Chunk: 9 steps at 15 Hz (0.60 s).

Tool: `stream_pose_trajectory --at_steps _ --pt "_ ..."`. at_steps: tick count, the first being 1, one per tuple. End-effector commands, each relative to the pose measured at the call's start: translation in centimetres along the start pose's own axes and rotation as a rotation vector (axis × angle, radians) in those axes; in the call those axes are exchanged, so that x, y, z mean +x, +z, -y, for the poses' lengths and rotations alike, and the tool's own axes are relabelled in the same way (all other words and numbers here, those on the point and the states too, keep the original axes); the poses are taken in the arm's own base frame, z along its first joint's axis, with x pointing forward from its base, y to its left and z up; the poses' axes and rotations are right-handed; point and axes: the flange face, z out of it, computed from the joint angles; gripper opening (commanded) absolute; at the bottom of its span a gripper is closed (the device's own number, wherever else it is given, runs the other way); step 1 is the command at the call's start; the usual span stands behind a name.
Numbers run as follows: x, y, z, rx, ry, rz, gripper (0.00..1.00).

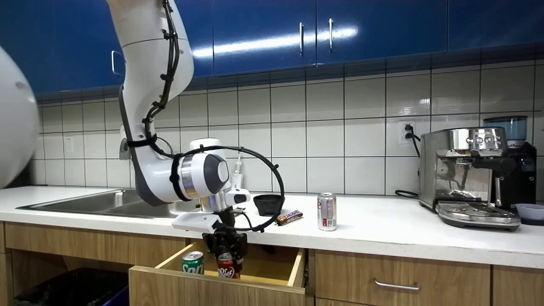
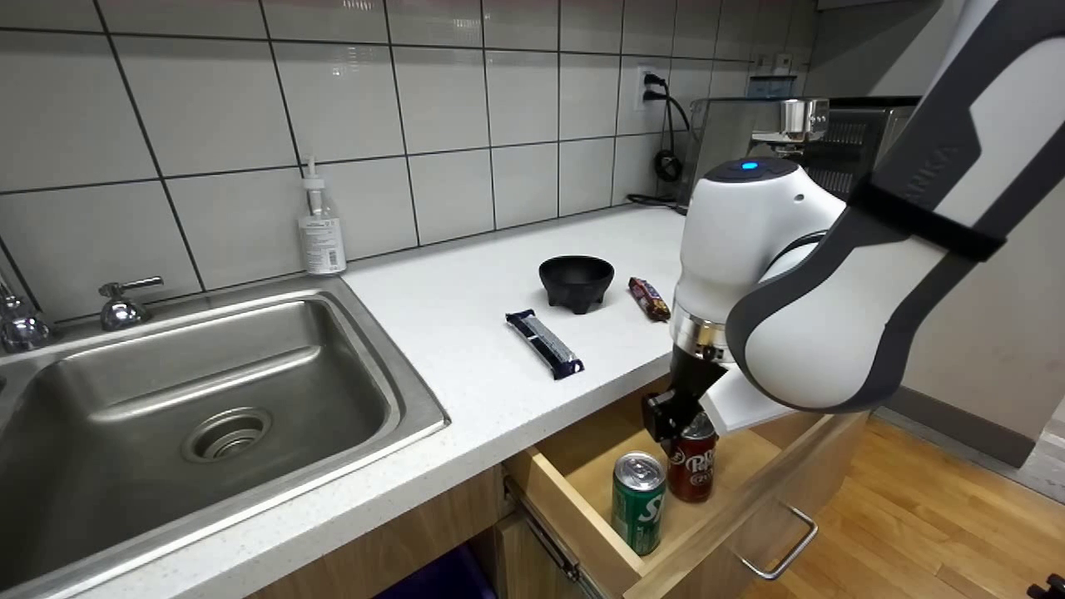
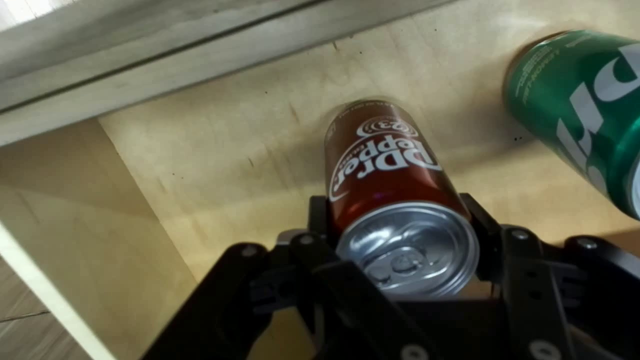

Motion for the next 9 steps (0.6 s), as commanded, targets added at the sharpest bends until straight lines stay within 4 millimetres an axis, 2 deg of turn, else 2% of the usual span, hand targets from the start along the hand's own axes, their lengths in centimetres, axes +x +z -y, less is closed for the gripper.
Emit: stream_pose_trajectory --at_steps 1,2,3,4,6,9 --pt "0.78 -0.23 0.23 -0.003 0.023 -0.018 0.38" --pt "0.81 -0.23 0.23 -0.004 0.022 -0.017 0.38" --pt "0.82 -0.2 0.21 -0.005 0.021 -0.015 0.76" --pt "0.84 -0.17 0.21 -0.005 0.021 -0.015 0.9" --pt "0.96 -0.31 0.23 -0.003 0.021 -0.017 1.0" --pt "1.15 -0.79 0.27 0.002 0.017 -0.02 1.0"
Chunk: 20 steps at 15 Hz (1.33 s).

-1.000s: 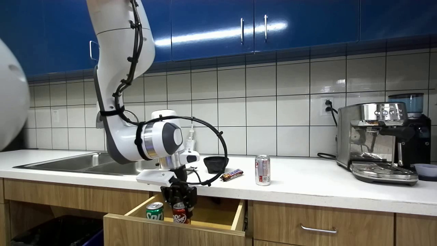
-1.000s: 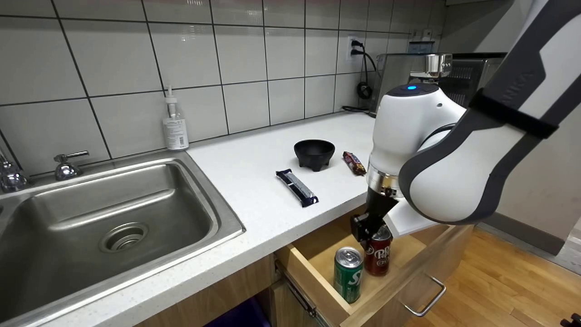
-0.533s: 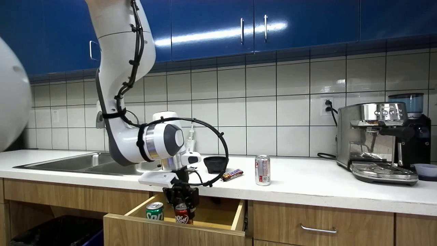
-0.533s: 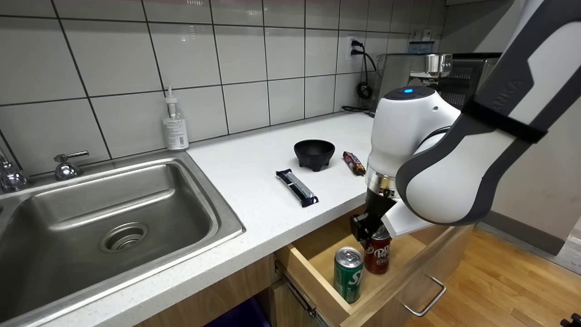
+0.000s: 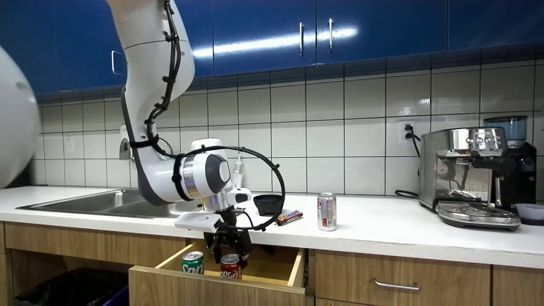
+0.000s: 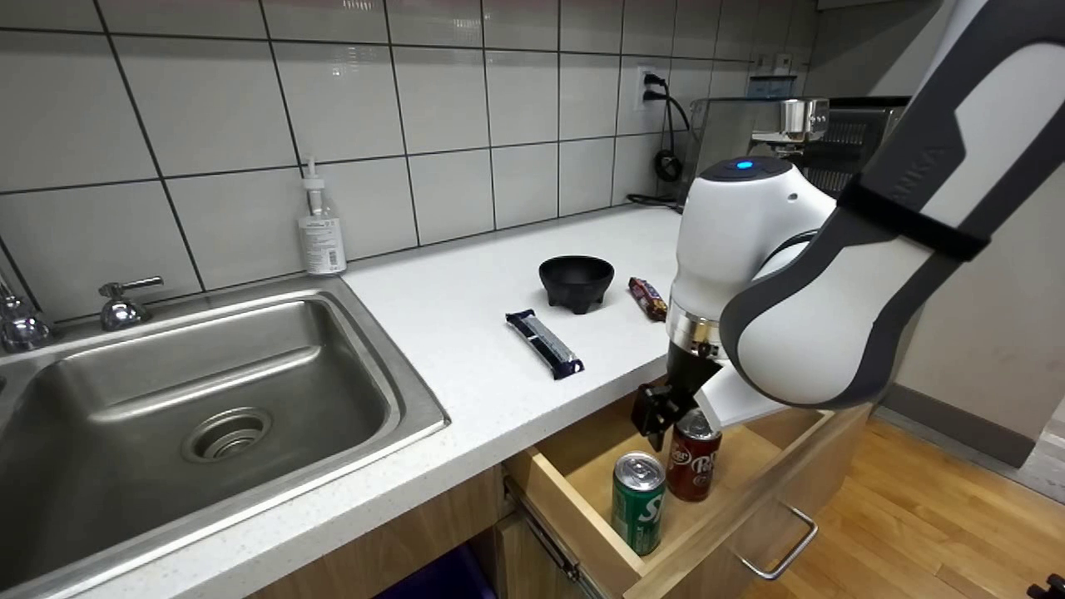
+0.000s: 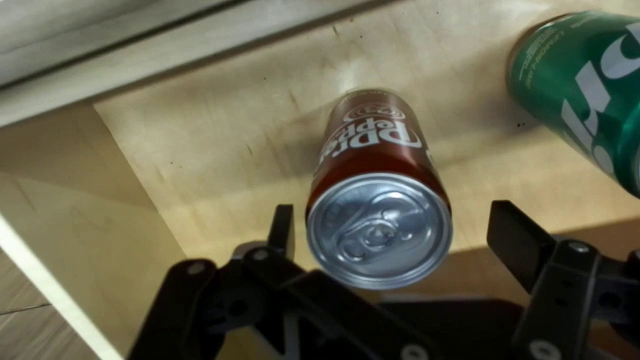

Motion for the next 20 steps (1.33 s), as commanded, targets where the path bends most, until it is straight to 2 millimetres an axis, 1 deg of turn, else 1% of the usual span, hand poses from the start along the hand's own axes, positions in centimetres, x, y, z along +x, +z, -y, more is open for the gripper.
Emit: stream_pose_trajectory --at_steps 1,6,11,16,20 --pt "0.5 -1.0 0.3 0.005 0.014 -0.011 1.0" --pt "0.5 -2.6 0.2 0.029 0.011 -0.025 1.0" --pt "0.3 -5.6 0.2 0.073 0.001 -0.064 1.0" --pt "-0.5 -8.9 0.3 0.105 -0.01 -0.096 1.0" --pt "-0.3 -11.0 -0.5 0.122 0.024 -0.114 1.0"
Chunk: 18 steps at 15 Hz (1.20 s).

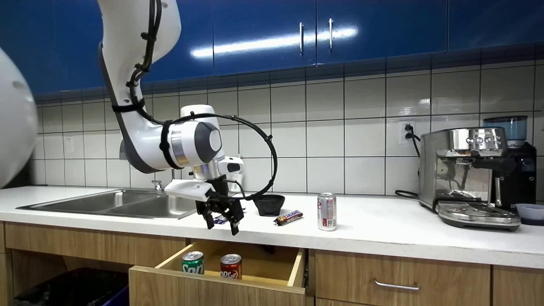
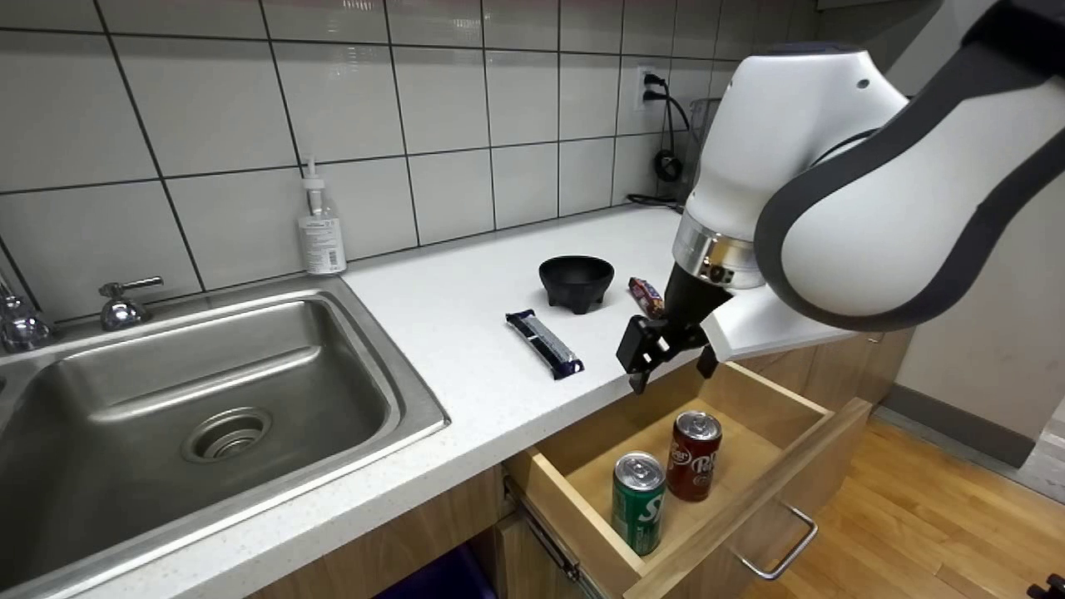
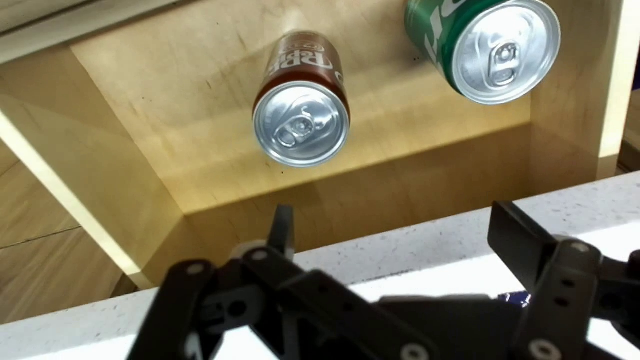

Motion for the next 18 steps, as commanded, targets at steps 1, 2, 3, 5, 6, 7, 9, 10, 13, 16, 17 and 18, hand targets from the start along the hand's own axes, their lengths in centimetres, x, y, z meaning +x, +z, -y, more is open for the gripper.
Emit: stream_pose_trajectory --at_steps 1,2,3,5,6,7,9,10,13,16,17,18 --pt "0.1 -2.9 -1.2 0.021 0.031 -0.007 1.0" --pt "0.4 -3.4 -1.6 0.024 0.045 -0.012 1.0" --pt "0.7 -3.9 -2.0 0.029 0.06 -0.019 1.0" --pt "1.6 -5.0 -3.0 0.036 0.099 -0.036 1.0" --pt "1.9 -5.5 -3.4 0.042 0.114 -0.041 1.0" --pt "2.4 -5.9 -4.1 0.043 0.136 -0.049 1.0" --pt "3.0 -6.6 -5.2 0.05 0.179 -0.05 1.0" --pt "3.4 -6.9 -5.7 0.051 0.201 -0.048 1.0" --pt "4.5 -7.5 -7.8 0.052 0.265 -0.053 1.0" --pt "5.8 -7.8 -9.4 0.048 0.309 -0.062 1.0" --pt "6.1 -7.9 -9.6 0.046 0.3 -0.064 1.0" --pt "6.3 -7.9 -9.6 0.037 0.269 -0.069 1.0"
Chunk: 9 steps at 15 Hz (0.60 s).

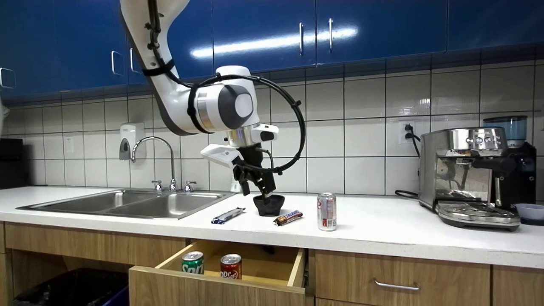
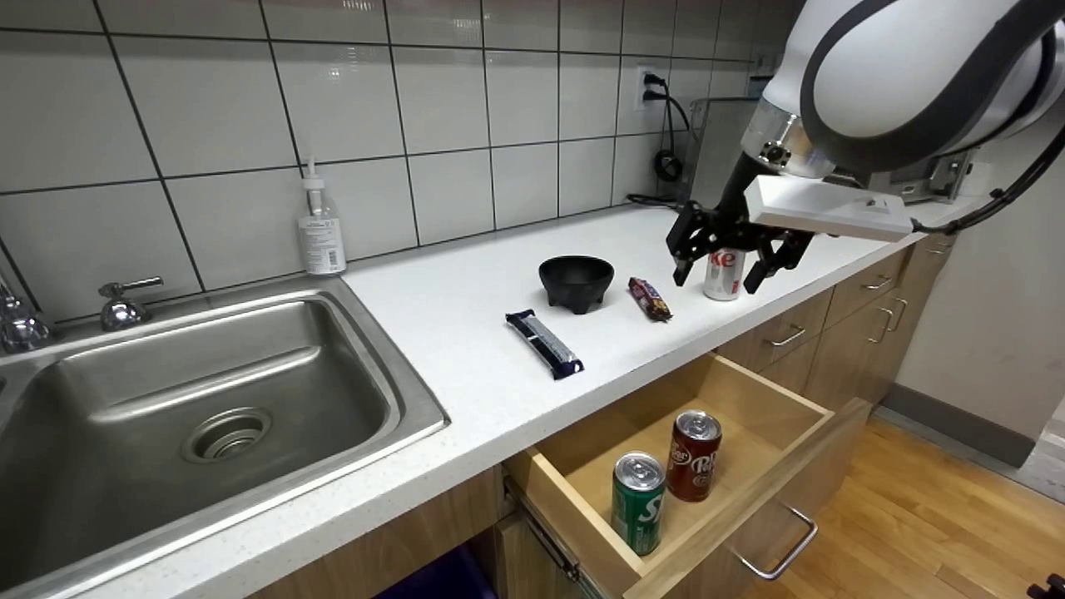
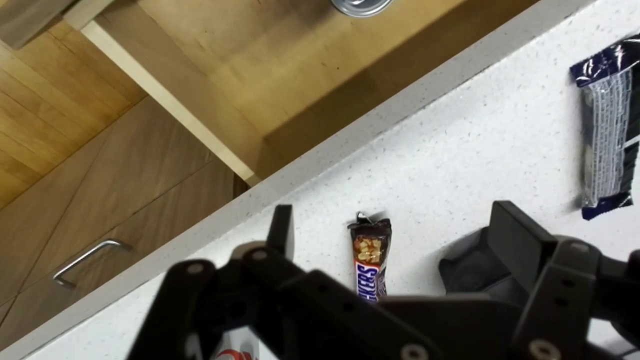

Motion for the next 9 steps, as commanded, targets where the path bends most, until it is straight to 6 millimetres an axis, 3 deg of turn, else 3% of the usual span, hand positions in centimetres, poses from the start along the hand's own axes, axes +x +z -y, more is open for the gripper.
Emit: stream_pose_trajectory --at_steps 1,9 --pt "0.39 -0.13 -0.23 0.0 -0.006 -0.003 1.0" --pt "0.75 -0.27 -0.14 -0.002 -0.02 -0.002 1.0"
